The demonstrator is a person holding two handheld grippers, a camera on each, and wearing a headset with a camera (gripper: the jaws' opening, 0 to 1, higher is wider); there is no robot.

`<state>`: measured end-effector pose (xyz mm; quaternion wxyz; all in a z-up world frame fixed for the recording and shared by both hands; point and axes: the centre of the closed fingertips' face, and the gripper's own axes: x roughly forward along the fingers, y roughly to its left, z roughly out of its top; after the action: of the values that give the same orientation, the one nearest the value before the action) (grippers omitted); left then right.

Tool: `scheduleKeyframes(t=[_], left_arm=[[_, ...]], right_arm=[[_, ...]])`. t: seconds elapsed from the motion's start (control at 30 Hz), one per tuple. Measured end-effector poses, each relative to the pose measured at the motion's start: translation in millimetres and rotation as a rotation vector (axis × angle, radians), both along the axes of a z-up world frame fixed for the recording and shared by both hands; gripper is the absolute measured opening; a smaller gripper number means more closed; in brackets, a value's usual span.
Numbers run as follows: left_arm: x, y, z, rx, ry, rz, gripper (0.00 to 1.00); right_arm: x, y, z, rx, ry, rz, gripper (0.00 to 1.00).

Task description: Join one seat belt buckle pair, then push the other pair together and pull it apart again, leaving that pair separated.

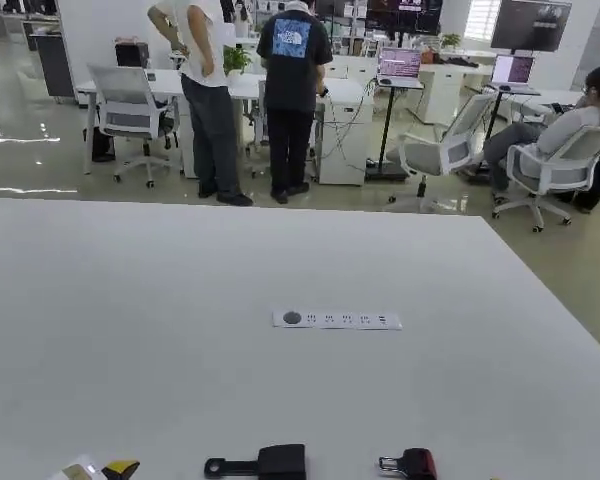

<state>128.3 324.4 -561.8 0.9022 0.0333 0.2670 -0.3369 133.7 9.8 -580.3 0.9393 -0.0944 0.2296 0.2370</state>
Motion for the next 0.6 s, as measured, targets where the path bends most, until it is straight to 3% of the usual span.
scheduleKeyframes(t=[0.6], left_arm=[[0.3, 1.6, 0.9, -0.004, -0.003, 0.008, 1.00]], right_arm=[[3.3, -2.0, -1.9, 0.001, -0.006, -0.002, 0.99]])
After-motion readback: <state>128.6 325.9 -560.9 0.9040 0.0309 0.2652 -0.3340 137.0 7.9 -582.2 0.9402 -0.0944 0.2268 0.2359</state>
